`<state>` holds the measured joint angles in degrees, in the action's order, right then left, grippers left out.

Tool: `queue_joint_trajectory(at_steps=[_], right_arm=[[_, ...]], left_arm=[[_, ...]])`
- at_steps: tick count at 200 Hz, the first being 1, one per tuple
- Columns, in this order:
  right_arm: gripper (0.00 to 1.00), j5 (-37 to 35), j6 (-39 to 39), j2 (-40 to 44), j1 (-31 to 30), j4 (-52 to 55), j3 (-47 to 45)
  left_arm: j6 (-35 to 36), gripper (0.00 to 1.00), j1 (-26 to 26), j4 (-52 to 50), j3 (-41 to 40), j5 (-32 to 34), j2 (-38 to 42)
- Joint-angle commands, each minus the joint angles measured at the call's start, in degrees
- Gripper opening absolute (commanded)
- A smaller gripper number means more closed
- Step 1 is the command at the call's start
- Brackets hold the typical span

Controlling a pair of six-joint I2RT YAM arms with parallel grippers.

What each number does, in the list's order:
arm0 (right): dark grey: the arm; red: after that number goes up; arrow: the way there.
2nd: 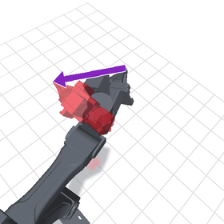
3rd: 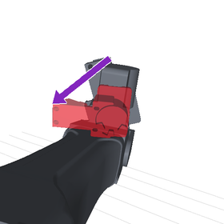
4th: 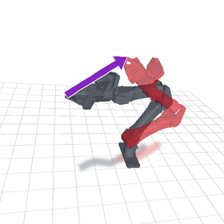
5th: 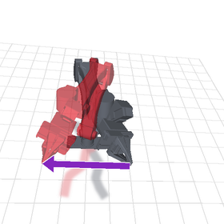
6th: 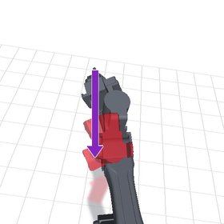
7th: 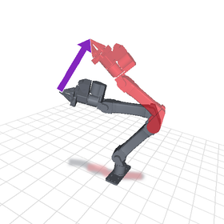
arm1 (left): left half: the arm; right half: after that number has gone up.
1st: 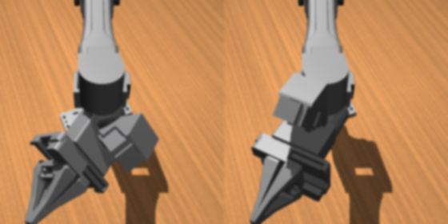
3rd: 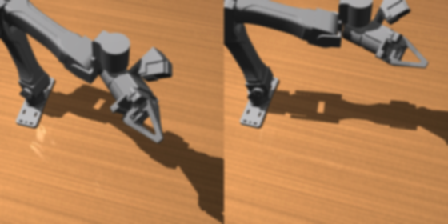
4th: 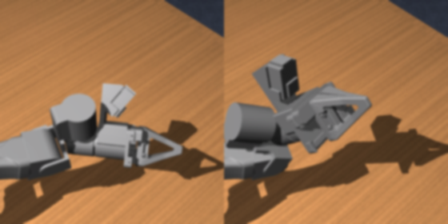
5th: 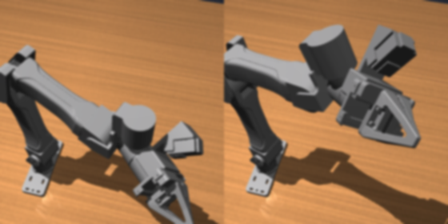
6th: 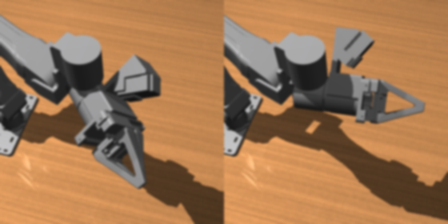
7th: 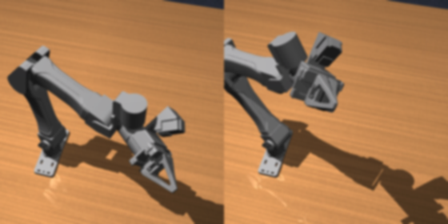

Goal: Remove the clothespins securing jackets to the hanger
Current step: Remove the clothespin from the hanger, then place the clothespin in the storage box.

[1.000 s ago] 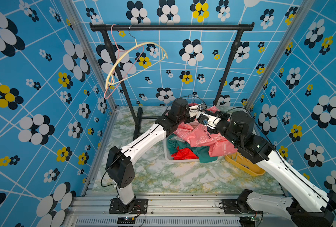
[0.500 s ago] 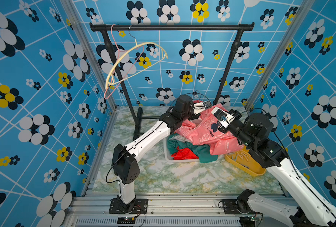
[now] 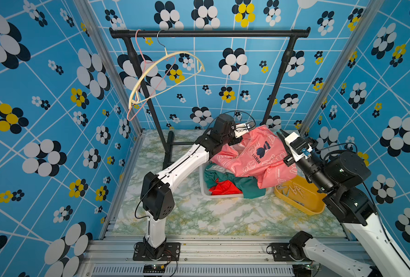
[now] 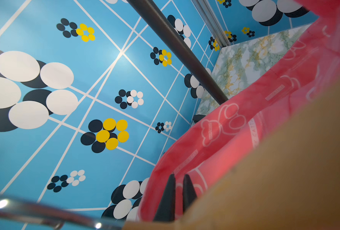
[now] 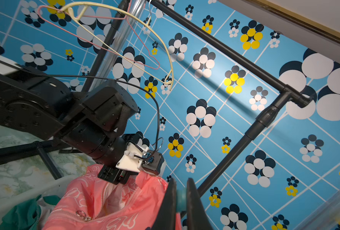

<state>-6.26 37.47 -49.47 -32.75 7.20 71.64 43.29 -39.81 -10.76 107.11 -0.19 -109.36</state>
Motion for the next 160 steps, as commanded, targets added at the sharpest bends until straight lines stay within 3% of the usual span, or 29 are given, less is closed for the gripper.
queue_joint_trajectory(at_steps=[1, 24, 86, 113, 160], right_arm=[[0.03, -19.73, -1.51, -2.70, 1.57, 4.57, 1.73], [0.04, -26.67, -11.73, -4.18, 7.39, 11.89, 0.93], [0.05, -26.61, -36.62, -2.04, 22.76, 22.49, -6.90], [0.04, -21.91, -46.04, -4.10, 27.79, 23.27, -15.22], [0.08, -14.39, -51.08, -8.19, 34.67, 22.06, -20.64]], left_arm=[[-2.07, 0.08, 0.22, 2.17, 1.52, -0.28, 1.56], [-2.28, 0.08, 0.15, 4.03, -1.00, -1.00, 3.06], [-1.95, 0.09, -0.18, 8.66, -7.93, -2.14, 8.76], [-2.18, 0.09, -0.25, 9.40, -8.41, -3.53, 9.51], [-1.71, 0.09, -0.79, 9.57, -9.18, -3.59, 9.92]])
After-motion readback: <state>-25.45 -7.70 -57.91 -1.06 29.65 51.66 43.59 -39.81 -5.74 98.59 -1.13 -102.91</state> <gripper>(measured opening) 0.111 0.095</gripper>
